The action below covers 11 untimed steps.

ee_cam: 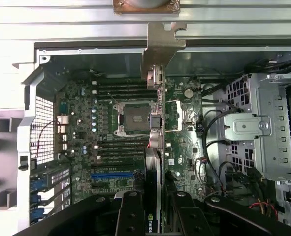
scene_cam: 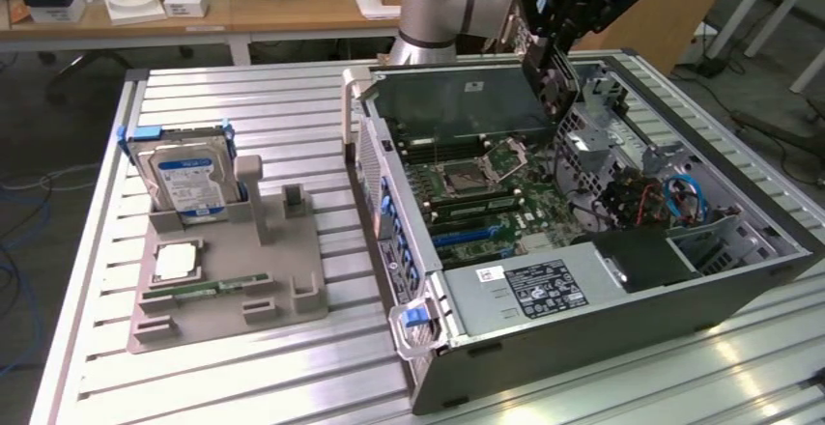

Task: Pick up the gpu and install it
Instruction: 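Pick up the gpu and move the gpu toward the slot, then insert the gpu into the slot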

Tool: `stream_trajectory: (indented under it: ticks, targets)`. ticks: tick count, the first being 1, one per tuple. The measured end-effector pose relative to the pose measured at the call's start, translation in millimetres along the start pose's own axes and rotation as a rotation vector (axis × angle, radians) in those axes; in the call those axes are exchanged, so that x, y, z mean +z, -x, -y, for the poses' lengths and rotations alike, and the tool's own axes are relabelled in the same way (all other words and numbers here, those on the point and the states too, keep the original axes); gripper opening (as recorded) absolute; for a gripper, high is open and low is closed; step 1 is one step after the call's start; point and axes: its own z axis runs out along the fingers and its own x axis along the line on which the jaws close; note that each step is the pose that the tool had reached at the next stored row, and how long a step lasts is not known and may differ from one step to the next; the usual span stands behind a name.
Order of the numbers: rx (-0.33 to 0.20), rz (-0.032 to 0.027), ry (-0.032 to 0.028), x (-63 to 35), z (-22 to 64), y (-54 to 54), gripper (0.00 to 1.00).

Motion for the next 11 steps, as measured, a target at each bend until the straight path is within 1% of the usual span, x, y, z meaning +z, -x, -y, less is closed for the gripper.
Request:
stream_trajectory:
  ticks: [11]
  targets:
    - [0.0,0.0,0.0,0.0,0.0,0.0,0.26]
